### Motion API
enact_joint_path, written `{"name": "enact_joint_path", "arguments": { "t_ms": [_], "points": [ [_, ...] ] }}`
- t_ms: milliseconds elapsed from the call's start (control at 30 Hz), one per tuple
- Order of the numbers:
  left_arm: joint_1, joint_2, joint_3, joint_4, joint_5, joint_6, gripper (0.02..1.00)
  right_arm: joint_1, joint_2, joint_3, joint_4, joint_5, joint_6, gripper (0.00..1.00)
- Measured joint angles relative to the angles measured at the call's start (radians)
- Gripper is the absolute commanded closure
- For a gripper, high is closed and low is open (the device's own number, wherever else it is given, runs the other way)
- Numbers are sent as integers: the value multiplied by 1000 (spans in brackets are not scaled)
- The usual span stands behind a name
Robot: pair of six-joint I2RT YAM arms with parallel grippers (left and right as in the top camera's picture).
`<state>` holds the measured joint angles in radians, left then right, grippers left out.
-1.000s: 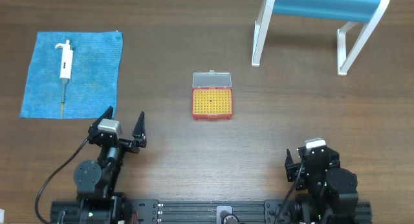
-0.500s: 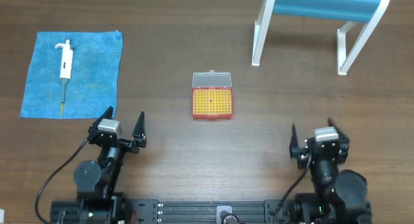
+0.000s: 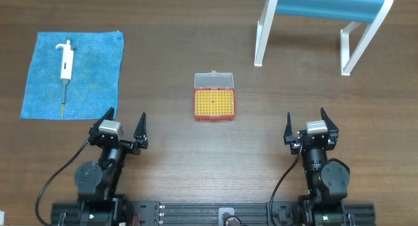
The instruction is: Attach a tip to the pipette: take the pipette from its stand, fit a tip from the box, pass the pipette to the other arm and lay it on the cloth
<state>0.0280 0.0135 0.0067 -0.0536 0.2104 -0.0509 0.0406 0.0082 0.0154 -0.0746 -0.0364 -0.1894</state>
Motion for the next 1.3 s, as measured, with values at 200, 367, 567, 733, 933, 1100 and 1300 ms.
{"name": "enact_joint_path", "arguments": {
  "t_ms": [200,367,567,733,933,1100,1300],
  "points": [
    [0,0,0,0,0,0,172,-13,0,-1,0,0,0,189],
    [0,0,0,0,0,0,172,-22,0,-1,0,0,0,187],
    [0,0,0,0,0,0,169,-22,0,-1,0,0,0,189],
    [0,0,0,0,0,0,172,-22,0,-1,0,0,0,189],
    [0,0,0,0,0,0,172,-22,0,-1,0,0,0,189],
    [0,0,0,0,0,0,172,-22,0,-1,0,0,0,189],
    [0,0,0,0,0,0,169,-22,0,-1,0,0,0,189]
  ]
}}
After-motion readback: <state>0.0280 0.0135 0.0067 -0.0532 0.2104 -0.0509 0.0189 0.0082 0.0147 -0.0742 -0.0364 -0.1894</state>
